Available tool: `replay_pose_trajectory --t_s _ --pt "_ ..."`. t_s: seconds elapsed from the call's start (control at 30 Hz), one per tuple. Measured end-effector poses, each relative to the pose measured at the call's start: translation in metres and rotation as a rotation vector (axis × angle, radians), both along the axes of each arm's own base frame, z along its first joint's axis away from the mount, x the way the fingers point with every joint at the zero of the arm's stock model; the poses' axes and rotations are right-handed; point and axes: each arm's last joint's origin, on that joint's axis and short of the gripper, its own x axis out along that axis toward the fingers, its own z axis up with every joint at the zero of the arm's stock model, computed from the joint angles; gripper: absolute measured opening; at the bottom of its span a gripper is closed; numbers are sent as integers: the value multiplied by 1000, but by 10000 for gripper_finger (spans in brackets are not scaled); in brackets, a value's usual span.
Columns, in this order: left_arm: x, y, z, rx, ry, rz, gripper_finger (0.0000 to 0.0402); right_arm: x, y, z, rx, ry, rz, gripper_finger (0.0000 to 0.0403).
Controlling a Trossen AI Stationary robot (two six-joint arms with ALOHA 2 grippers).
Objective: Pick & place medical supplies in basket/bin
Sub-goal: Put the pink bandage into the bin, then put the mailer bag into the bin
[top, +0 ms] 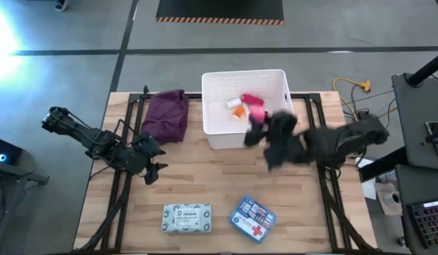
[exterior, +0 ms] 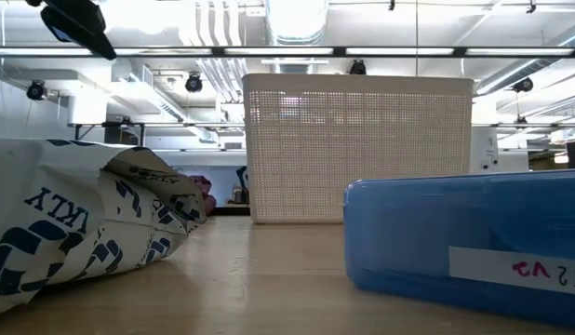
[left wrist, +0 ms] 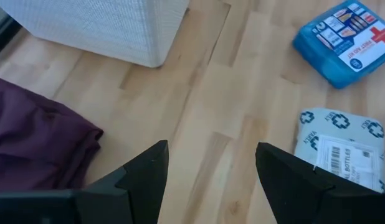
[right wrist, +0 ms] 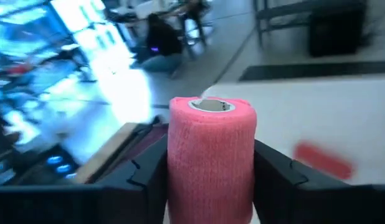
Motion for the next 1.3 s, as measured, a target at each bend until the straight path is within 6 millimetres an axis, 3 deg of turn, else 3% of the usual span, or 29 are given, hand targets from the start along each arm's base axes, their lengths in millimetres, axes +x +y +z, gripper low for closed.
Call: replay_pose_trajectory --t_s 0.27,0.37,0.47,0.6,0.77,0.93,1.07,1.17,1.3 --pt "0 0 0 1 1 -5 221 -28 -120 29 125 85 -115 260" --pt "0 0 0 -13 2 2 221 -35 -142 40 173 93 -61 292" --pt "0 0 0 -27 -1 17 221 -43 -142 58 139 55 -56 317" --pt "0 0 0 -49 -4 35 221 -47 -132 80 74 57 7 336" --pt "2 -6 -2 -131 5 0 221 -50 -99 92 24 110 162 342" --pt "11 -32 -10 -212 -54 -210 221 -39 -54 56 148 404 371 343" --pt "18 -56 -34 -286 10 -325 221 -33 -16 20 297 600 497 343" --pt "25 -70 -56 -426 126 -240 221 -23 14 -12 371 695 591 342" --pt "39 -100 -73 -621 163 -181 221 -2 48 -45 415 668 726 331"
